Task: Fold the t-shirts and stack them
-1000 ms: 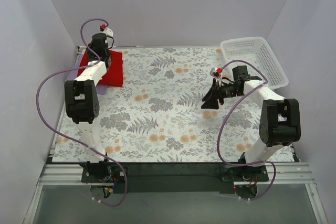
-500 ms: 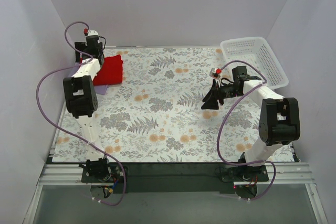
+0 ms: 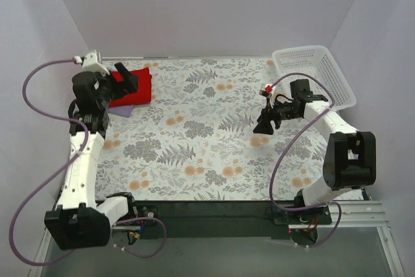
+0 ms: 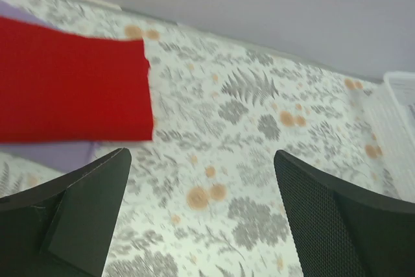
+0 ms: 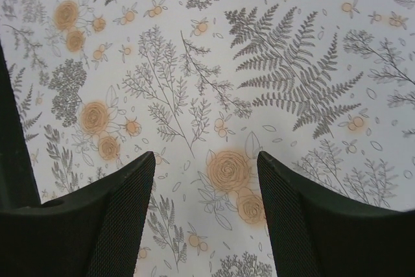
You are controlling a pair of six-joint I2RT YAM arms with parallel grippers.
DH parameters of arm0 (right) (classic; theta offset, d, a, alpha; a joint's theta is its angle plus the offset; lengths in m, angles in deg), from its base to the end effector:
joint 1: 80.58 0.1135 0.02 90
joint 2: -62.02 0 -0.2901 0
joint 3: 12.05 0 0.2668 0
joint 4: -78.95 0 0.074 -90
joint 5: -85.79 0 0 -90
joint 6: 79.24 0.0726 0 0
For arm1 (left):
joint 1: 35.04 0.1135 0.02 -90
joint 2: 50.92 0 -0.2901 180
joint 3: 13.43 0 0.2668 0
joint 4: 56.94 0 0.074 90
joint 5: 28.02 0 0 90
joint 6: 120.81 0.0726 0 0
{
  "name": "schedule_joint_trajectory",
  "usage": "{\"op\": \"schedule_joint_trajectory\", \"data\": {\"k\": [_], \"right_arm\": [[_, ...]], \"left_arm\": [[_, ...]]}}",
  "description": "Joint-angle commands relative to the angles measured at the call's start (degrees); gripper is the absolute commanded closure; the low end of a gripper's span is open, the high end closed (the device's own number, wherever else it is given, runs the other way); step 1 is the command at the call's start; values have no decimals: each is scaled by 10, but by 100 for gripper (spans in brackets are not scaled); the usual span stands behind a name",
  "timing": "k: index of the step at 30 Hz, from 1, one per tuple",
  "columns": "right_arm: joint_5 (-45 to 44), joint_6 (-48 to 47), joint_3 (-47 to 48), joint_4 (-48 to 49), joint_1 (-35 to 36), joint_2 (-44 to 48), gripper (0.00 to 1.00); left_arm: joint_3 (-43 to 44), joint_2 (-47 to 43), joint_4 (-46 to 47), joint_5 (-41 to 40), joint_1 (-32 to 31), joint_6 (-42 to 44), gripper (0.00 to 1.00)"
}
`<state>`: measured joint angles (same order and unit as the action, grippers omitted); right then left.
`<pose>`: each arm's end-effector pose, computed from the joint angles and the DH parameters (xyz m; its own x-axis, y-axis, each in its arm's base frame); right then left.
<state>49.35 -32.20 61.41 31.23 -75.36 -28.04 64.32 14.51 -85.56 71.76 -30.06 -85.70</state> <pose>0.3201 0.0879 0.2218 -0.3834 -0.4415 -0.8112 -0.9052 0.3538 0.2353 0.2997 0.0137 0.3934 -0.2237 -0.8287 -0.5130 -0.1845 0.5529 -0.8126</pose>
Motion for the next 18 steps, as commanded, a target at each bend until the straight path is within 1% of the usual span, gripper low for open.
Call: {"op": "schedule_joint_trajectory", "data": {"k": [1, 3, 5, 6, 7, 8, 9, 10, 12, 13, 14, 15, 16, 18], "right_arm": [[-81, 37, -12, 48, -3, 47, 29], [-115, 46, -23, 67, -3, 69, 29], [-125, 48, -30, 76, -4, 87, 28], [-130, 52, -37, 77, -4, 103, 27], [-132, 53, -42, 80, -4, 114, 27], [-134, 54, -49, 90, -4, 124, 27], [-142, 57, -65, 98, -4, 142, 26], [-145, 57, -74, 105, -4, 151, 26], [-147, 56, -89, 117, -4, 168, 25], [-145, 55, -102, 120, -4, 171, 25], [-141, 54, -109, 123, -4, 173, 25], [-136, 53, -116, 131, -4, 175, 25], [-134, 49, -128, 134, -4, 176, 25], [-134, 43, -134, 138, -4, 171, 25]], "left_arm": [[-105, -56, -42, 79, 3, -67, 8], [-132, -69, -49, 54, 4, -72, 8], [-136, -53, -57, 46, 4, -79, 10], [-138, -45, -57, 35, 4, -110, 10], [-142, -37, -54, 41, 5, -122, 11], [-146, -18, -33, 54, 5, -135, 15], [-149, -11, -18, 49, 5, -155, 16], [-156, -1, 11, 29, 7, -192, 17], [-161, 28, 37, -20, 16, -234, 15], [-166, 41, 65, -43, 39, -271, 16], [-167, 53, 83, -44, 52, -289, 20], [-166, 84, 101, -44, 72, -303, 24], [-163, 98, 128, -53, 79, -312, 25], [-143, 146, 146, -69, 92, -329, 28]]}}
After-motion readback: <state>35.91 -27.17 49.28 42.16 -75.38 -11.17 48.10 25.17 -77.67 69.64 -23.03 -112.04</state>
